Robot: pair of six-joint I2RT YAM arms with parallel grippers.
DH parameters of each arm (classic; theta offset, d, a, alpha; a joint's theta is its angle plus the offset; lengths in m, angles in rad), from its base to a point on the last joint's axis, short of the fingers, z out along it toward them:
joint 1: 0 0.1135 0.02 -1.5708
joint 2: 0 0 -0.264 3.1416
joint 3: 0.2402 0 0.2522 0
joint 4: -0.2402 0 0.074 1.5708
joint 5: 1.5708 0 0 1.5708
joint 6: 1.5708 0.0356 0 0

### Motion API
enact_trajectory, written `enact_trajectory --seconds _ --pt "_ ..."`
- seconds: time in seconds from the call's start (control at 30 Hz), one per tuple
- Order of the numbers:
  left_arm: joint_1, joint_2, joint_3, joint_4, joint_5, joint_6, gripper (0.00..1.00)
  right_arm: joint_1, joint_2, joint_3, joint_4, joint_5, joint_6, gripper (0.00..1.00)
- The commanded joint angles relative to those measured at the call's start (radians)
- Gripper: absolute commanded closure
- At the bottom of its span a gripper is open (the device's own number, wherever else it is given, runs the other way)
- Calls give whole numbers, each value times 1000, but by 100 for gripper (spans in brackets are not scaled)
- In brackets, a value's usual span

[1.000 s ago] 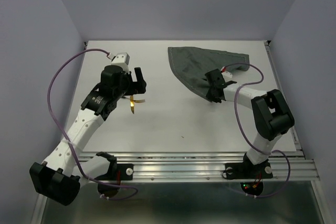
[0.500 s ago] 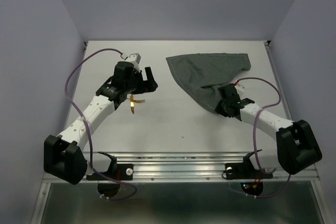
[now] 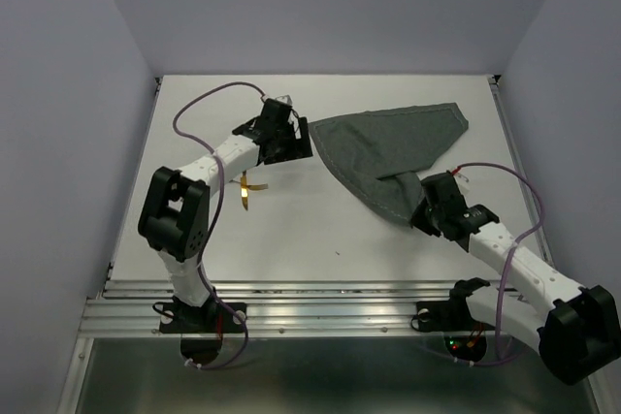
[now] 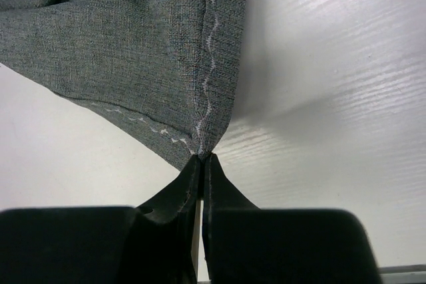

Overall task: Fold the napkin into a case and place the utensils inside
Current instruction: Move the crumpled napkin to the corner of the board, then move the crumpled napkin to the center of the board.

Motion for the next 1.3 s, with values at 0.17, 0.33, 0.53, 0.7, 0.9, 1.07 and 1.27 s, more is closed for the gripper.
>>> enact_trajectory --seconds 0.17,0.33,0.53,0.7,0.9,1.07,1.27 --pt "-47 319 473 -191 -215 -4 9 1 -55 17 -95 24 -27 99" --pt "-62 494 687 -301 -311 10 9 1 -52 23 -65 4 -20 99" --pt "-66 634 881 -380 -378 39 10 1 -36 27 -63 6 -24 99" --pt "-73 697 931 -367 -378 48 11 1 -17 14 -36 -20 -19 99" --pt "-89 766 1014 -412 -412 13 14 1 18 20 1 -30 -7 99" --pt "-89 786 1025 -389 -398 8 28 1 17 24 -19 -16 -10 99" --pt "-89 810 1020 -386 -388 -24 50 1 -29 14 -42 0 16 99"
